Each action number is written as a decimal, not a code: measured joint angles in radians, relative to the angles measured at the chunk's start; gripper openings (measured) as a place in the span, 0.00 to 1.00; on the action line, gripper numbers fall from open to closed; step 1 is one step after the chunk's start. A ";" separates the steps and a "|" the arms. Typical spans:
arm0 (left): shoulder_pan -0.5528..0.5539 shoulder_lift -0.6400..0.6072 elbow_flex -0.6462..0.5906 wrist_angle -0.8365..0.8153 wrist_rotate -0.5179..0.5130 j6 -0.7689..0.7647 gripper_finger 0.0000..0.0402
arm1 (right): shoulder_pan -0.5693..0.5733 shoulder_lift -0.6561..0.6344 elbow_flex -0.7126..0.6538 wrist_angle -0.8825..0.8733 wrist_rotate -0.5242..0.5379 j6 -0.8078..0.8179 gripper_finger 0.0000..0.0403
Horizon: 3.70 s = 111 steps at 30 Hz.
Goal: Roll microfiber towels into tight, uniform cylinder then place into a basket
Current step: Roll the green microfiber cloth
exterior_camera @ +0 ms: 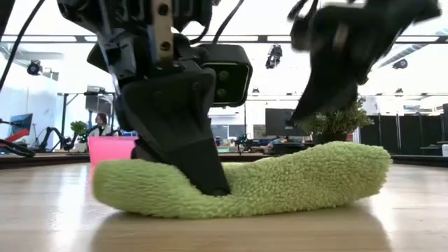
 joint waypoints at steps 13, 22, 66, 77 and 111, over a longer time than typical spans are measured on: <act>0.089 0.001 0.001 0.010 0.076 -0.044 0.00 | 0.290 -0.072 0.001 0.170 0.006 -0.274 0.13; 0.109 0.048 0.005 0.038 0.126 -0.106 0.00 | 0.304 0.192 0.040 0.232 0.009 -0.474 0.33; 0.094 0.024 0.033 -0.044 0.173 0.156 0.09 | 0.212 0.368 0.083 0.352 -0.243 -0.113 0.02; 0.101 -0.054 0.021 -0.269 0.172 0.352 0.17 | 0.209 0.353 -0.077 0.665 -0.330 0.118 0.02; -0.202 -0.278 -0.042 -0.200 -0.513 0.816 0.18 | 0.184 0.341 -0.198 0.966 -0.357 0.444 0.02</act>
